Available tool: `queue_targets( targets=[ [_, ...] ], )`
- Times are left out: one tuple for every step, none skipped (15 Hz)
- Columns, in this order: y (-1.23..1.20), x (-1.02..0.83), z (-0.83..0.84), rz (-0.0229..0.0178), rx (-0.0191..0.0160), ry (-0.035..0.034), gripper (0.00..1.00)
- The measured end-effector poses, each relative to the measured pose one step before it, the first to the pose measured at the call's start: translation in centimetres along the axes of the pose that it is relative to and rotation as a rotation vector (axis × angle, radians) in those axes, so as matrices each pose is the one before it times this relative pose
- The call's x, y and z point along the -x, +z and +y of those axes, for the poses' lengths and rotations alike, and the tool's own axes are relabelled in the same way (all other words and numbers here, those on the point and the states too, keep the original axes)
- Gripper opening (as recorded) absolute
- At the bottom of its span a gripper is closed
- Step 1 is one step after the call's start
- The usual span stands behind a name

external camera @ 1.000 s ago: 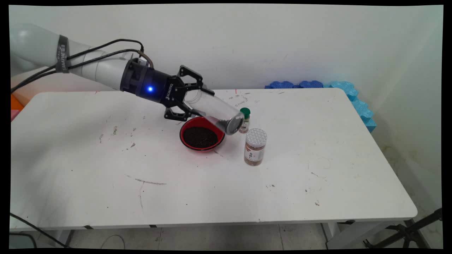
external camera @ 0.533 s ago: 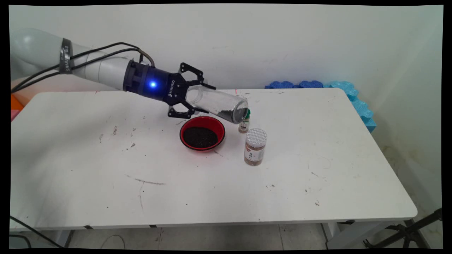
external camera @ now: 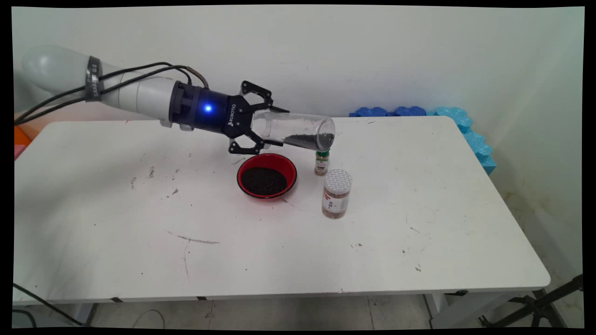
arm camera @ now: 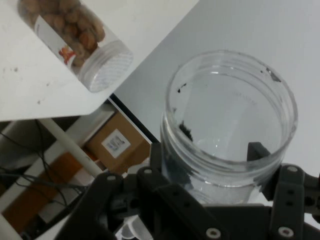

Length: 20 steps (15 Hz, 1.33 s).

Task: Pour the black seasoning powder in the red bowl

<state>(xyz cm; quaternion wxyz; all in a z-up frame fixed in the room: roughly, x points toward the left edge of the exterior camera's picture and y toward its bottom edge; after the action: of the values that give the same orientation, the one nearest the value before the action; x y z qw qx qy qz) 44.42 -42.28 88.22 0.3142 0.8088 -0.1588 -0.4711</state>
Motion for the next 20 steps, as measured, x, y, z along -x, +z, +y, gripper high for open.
queue_targets(
  targets=[
    [0.137, 0.034, -0.073, -0.0042, 0.0038, -0.0166, 0.0],
    [0.195, 0.051, -0.12, -0.00592, 0.00462, -0.02211, 0.0],
    [0.16, 0.04, -0.099, -0.00457, 0.00349, -0.01674, 0.0],
    [0.183, 0.044, -0.118, -0.00505, 0.00395, -0.01813, 0.0],
    [0.104, 0.018, -0.071, -0.00261, 0.00215, -0.00995, 0.0],
    [0.131, 0.017, -0.08, -0.00303, 0.00258, -0.01172, 0.0],
    [0.192, 0.02, -0.139, -0.00423, 0.00416, -0.01791, 0.0],
    [0.132, -0.004, -0.109, -0.00282, 0.00274, -0.0126, 0.0],
    [0.142, -0.005, -0.125, -0.00292, 0.00282, -0.01329, 0.0],
    [0.129, -0.016, -0.132, -0.00232, 0.00257, -0.01229, 0.0],
    [0.104, -0.013, -0.112, -0.00189, 0.00203, -0.01006, 0.0],
    [0.105, -0.012, -0.118, -0.0021, 0.0028, -0.01084, 0.0],
    [0.1, -0.023, -0.117, -0.00165, 0.0027, -0.0104, 0.0],
    [0.086, -0.014, -0.105, -0.00144, 0.0021, -0.00815, 0.0],
    [0.09, -0.016, -0.112, -0.00151, 0.00251, -0.00864, 0.0],
    [0.087, -0.031, -0.111, -0.00127, 0.00208, -0.00783, 0.0],
    [0.084, -0.032, -0.102, -0.00099, 0.00235, -0.00745, 0.0],
    [0.061, -0.029, -0.071, -0.00069, 0.00264, -0.00666, 0.0],
    [0.045, -0.023, -0.042, -0.00025, 0.00202, -0.0046, 0.0],
    [0.064, -0.048, -0.052, -0.0002, 0.00324, -0.00713, 0.0]
  ],
)
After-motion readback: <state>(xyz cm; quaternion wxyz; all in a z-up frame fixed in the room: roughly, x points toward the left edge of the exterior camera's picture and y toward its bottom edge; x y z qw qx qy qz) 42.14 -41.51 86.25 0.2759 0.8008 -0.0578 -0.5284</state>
